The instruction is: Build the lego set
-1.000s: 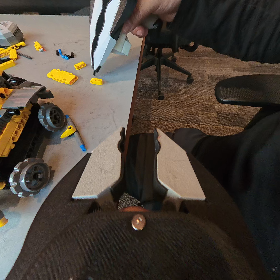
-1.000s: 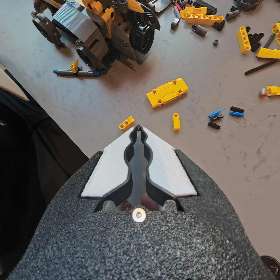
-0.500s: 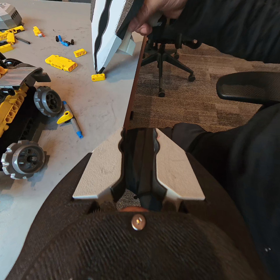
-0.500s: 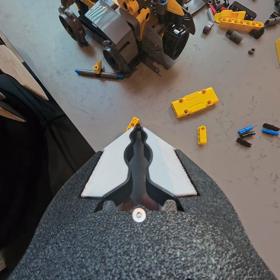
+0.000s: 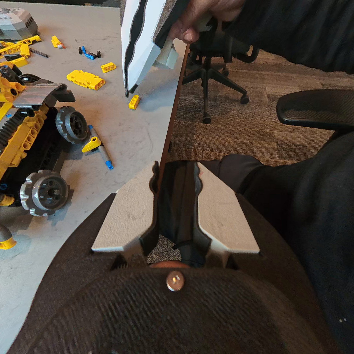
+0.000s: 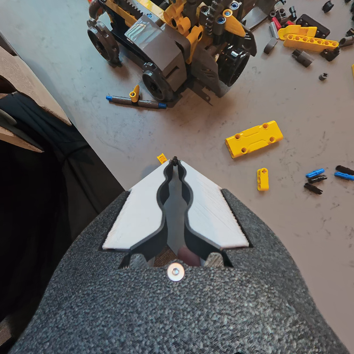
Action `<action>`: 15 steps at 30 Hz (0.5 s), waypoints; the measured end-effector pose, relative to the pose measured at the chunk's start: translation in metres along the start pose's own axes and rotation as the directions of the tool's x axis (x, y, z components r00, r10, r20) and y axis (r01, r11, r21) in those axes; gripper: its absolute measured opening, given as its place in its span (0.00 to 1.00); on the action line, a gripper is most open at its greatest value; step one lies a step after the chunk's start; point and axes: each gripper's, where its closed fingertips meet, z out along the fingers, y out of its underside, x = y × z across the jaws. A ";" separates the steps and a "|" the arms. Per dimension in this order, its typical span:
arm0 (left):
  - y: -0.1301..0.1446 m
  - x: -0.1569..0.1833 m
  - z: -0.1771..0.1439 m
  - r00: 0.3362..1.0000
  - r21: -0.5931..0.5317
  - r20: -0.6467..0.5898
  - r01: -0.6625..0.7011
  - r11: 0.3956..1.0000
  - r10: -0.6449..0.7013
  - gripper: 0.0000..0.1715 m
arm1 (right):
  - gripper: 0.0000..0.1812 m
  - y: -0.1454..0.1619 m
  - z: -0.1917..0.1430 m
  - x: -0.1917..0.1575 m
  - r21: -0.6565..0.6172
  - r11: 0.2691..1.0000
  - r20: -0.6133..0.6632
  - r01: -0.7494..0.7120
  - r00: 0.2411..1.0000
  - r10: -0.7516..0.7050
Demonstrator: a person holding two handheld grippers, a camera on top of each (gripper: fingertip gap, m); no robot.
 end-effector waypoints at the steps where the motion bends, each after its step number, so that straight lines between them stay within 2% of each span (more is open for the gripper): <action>1: 0.000 0.000 0.000 1.000 0.001 0.005 -0.004 1.000 0.004 0.19 | 0.02 -0.001 -0.002 0.001 0.006 1.000 -0.002 -0.001 1.000 0.001; 6: -0.004 -0.004 0.000 0.999 -0.005 0.029 -0.024 1.000 0.024 0.19 | 0.03 -0.009 -0.018 0.004 0.064 0.997 -0.007 -0.033 0.999 0.034; 11: -0.026 -0.014 0.002 0.992 0.020 0.074 -0.108 0.994 0.106 0.18 | 0.03 -0.033 -0.031 -0.034 0.163 0.984 0.184 -0.070 0.982 0.039; 15: -0.046 -0.019 0.012 0.974 0.041 0.103 -0.205 0.978 0.200 0.13 | 0.03 -0.040 -0.035 -0.066 0.193 0.981 0.304 -0.031 0.952 -0.029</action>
